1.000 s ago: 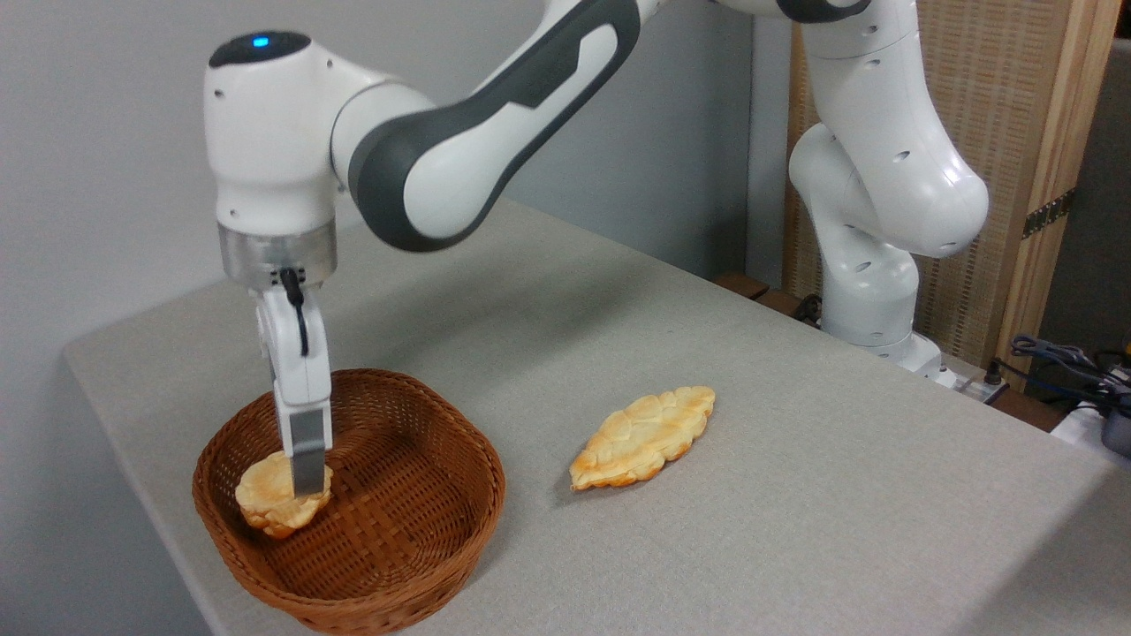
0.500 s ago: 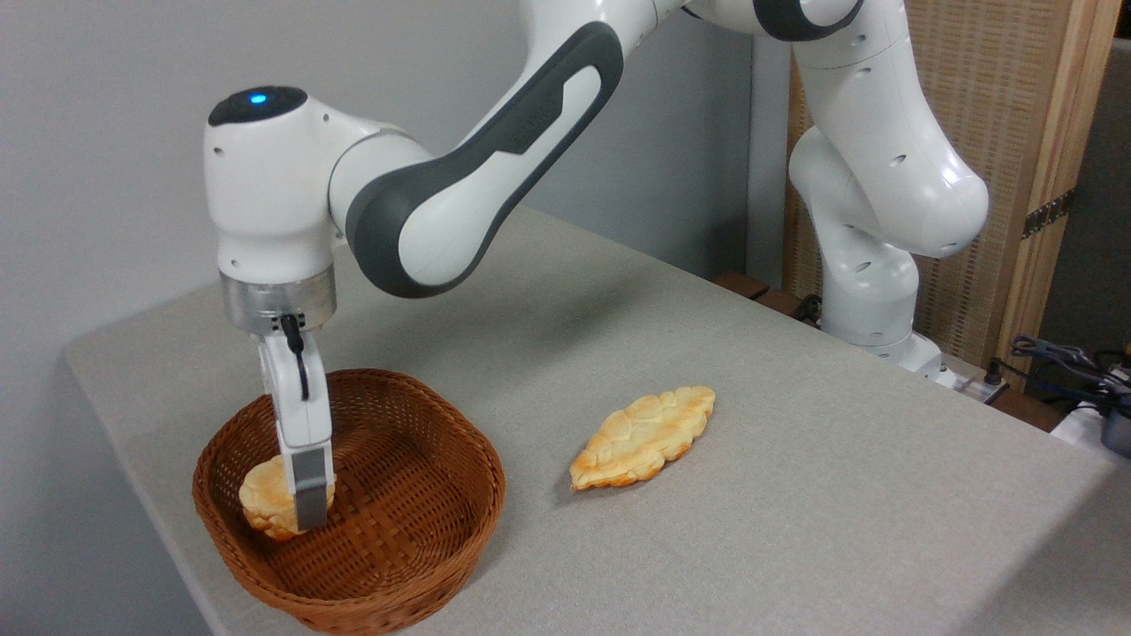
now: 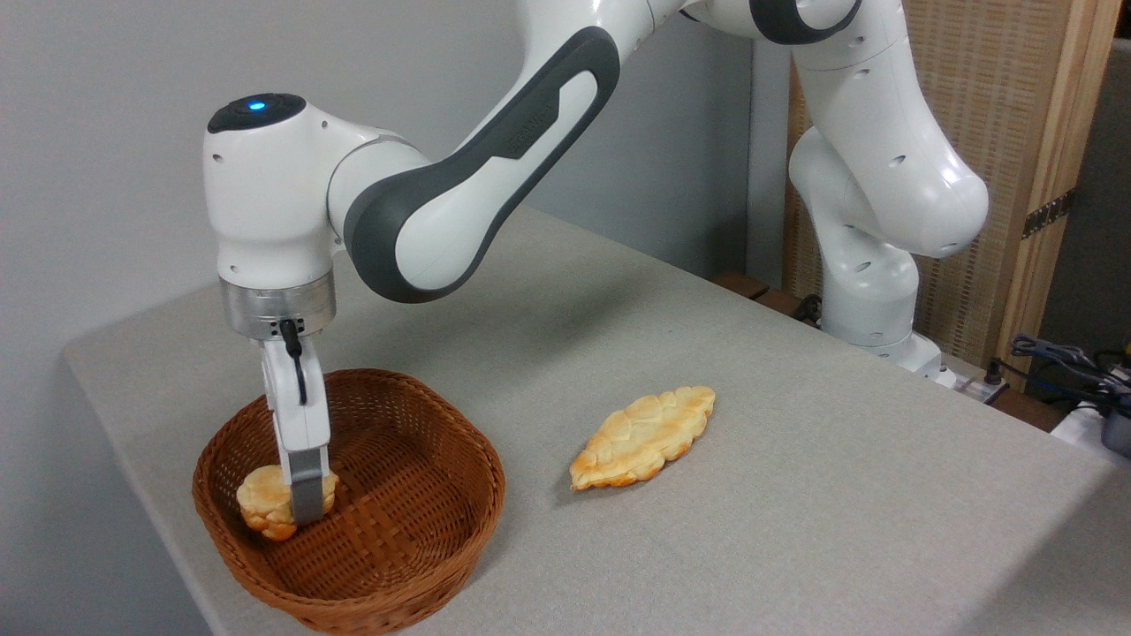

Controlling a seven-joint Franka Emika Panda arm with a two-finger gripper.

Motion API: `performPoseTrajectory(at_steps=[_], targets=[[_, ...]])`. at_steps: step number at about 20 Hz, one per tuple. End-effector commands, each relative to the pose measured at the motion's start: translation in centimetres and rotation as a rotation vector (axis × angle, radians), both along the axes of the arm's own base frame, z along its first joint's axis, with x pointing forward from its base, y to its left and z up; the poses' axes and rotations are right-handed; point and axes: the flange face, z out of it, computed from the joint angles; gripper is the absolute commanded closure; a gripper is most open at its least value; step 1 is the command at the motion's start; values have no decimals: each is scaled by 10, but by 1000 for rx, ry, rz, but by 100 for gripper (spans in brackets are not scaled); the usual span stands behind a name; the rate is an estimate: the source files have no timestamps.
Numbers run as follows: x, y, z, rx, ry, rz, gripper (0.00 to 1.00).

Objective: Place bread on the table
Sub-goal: 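Lift the roll out of the basket and carry it toward the pastry, then lower the held roll onto the table beside the long pastry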

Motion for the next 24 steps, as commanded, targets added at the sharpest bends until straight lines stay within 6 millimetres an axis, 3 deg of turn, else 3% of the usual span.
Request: performPoseTrajectory(at_steps=[1, 6, 11, 15, 18, 20, 24], targets=[[0, 1, 7, 10, -22, 1, 59], [-14, 11, 48, 5, -10, 22, 57], [-44, 27, 97, 7, 55, 60, 56], [-79, 61, 131, 13, 166, 105, 56], [-107, 82, 142, 11, 261, 131, 54], [-123, 88, 139, -4, 307, 138, 54], [-151, 90, 115, -1, 379, 141, 52]])
